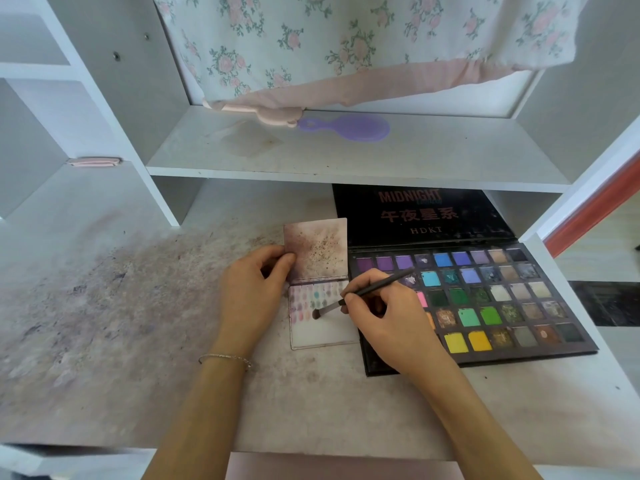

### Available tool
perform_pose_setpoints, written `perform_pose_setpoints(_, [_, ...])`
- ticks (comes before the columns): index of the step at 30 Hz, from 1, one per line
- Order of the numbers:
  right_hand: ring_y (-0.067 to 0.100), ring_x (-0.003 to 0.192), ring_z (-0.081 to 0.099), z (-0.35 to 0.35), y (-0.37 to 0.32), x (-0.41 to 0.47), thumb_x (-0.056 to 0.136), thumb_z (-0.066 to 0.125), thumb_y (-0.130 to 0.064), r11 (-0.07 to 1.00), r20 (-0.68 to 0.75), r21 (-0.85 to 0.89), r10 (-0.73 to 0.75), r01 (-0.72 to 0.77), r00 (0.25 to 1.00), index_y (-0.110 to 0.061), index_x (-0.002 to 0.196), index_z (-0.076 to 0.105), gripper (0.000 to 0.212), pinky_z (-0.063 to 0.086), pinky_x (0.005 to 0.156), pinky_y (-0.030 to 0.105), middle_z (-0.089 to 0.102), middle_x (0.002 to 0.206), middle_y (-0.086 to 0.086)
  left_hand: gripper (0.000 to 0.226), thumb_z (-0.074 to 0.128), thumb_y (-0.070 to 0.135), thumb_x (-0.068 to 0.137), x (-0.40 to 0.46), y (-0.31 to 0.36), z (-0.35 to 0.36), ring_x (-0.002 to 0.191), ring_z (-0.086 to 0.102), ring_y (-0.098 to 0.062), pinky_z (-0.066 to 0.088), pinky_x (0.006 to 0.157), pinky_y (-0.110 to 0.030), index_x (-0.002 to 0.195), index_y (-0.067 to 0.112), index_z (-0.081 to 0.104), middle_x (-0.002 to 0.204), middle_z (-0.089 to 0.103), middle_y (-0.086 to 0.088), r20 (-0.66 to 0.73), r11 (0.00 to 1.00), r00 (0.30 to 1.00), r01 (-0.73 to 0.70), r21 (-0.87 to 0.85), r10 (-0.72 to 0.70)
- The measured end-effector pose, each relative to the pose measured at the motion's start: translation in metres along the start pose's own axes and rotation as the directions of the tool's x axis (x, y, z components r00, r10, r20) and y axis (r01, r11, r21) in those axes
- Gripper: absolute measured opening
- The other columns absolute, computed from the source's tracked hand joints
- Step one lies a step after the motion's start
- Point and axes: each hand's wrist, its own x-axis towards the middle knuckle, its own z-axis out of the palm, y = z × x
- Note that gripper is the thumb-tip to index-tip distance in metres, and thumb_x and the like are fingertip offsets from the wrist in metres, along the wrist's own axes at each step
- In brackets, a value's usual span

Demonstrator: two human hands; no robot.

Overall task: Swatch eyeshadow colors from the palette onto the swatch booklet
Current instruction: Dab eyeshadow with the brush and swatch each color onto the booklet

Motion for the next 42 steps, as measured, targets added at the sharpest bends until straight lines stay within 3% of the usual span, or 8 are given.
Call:
perform_pose_setpoints(12, [0.021,0.073,0.063,0.000,0.001,0.000,0.085,0.055,-0.015,0.999,0.003,0.018,-0.028,0.028,1.000,-0.031,0.076,0.055,0.017,0.054,0.066,0.035,0.066,0.074,0.005,0.010,0.061,0.019,0.085,0.000,0.001,0.000,0.069,0.056,0.006,0.040,0.062,-0.004,0.088,0.018,0.070,0.070,0.059,0.023,-0.006,1.000,1.000,0.001,0.002,-0.001])
perform_pose_setpoints(18, [0.005,0.083,0.065,-0.006,-0.002,-0.004,0.088,0.054,-0.006,0.973,-0.181,0.187,-0.104,0.138,0.978,-0.028,0.092,0.063,0.025,0.052,0.074,0.018,0.069,0.085,-0.011,0.011,0.060,0.019,0.086,0.000,0.001,0.000,0.072,0.057,0.004,0.042,0.066,-0.010,0.090,0.019,0.070,0.072,0.061,0.019,0.002,1.000,1.000,0.008,-0.013,-0.008])
perform_pose_setpoints(22, [0.006,0.076,0.065,-0.014,-0.006,-0.009,0.089,0.049,-0.001,0.955,-0.265,0.222,-0.137,0.199,0.954,-0.022,0.094,0.063,0.026,0.050,0.068,0.014,0.069,0.085,-0.007,0.009,0.060,0.019,0.086,-0.001,0.001,-0.001,0.071,0.057,0.005,0.040,0.063,-0.004,0.086,0.021,0.069,0.071,0.060,0.021,0.001,1.000,1.000,0.010,-0.021,-0.010])
perform_pose_setpoints(27, [0.013,0.064,0.057,-0.031,-0.001,-0.021,0.090,0.049,-0.004,0.964,-0.336,0.223,-0.065,0.146,0.940,-0.024,0.081,0.060,0.025,0.050,0.058,0.032,0.064,0.073,-0.008,0.009,0.061,0.019,0.086,-0.001,0.002,-0.001,0.070,0.056,0.006,0.040,0.064,-0.006,0.087,0.021,0.069,0.070,0.059,0.023,-0.008,1.000,1.000,0.012,-0.022,-0.012])
perform_pose_setpoints(31, [0.007,0.059,0.055,-0.047,0.008,-0.033,0.090,0.048,-0.004,0.971,-0.424,0.201,-0.031,0.127,0.905,-0.027,0.084,0.057,0.025,0.047,0.051,0.017,0.060,0.064,-0.005,0.012,0.061,0.018,0.086,-0.001,0.003,0.000,0.071,0.054,0.006,0.038,0.065,-0.007,0.092,0.015,0.071,0.071,0.057,0.023,-0.014,1.000,1.000,0.004,-0.005,-0.004])
perform_pose_setpoints(37, [0.003,0.091,0.063,-0.070,0.025,-0.047,0.090,0.048,-0.003,0.992,-0.443,0.110,-0.012,0.067,0.897,-0.039,0.087,0.059,0.038,0.056,0.059,0.021,0.066,0.092,-0.019,0.015,0.060,0.017,0.086,-0.001,0.004,-0.001,0.071,0.052,0.009,0.035,0.061,0.001,0.096,0.014,0.070,0.077,0.060,0.016,-0.005,1.000,1.000,0.006,0.013,-0.006])
perform_pose_setpoints(40, [0.008,0.087,0.063,-0.077,0.033,-0.052,0.089,0.049,-0.003,0.999,-0.478,0.038,0.002,0.019,0.878,-0.037,0.082,0.057,0.036,0.056,0.060,0.024,0.065,0.087,-0.011,0.016,0.059,0.017,0.087,-0.002,0.005,-0.002,0.073,0.052,0.008,0.035,0.064,-0.003,0.098,0.013,0.070,0.083,0.062,0.011,0.002,1.000,1.000,0.005,0.023,-0.005])
perform_pose_setpoints(42, [0.001,0.079,0.061,-0.080,0.038,-0.055,0.089,0.049,-0.001,1.000,-0.531,0.001,0.006,-0.007,0.847,-0.033,0.079,0.055,0.034,0.051,0.054,0.014,0.062,0.080,-0.009,0.017,0.058,0.017,0.087,-0.003,0.006,-0.002,0.075,0.055,0.004,0.036,0.067,-0.007,0.099,0.013,0.069,0.085,0.063,0.009,0.010,1.000,1.000,0.007,0.017,-0.007])
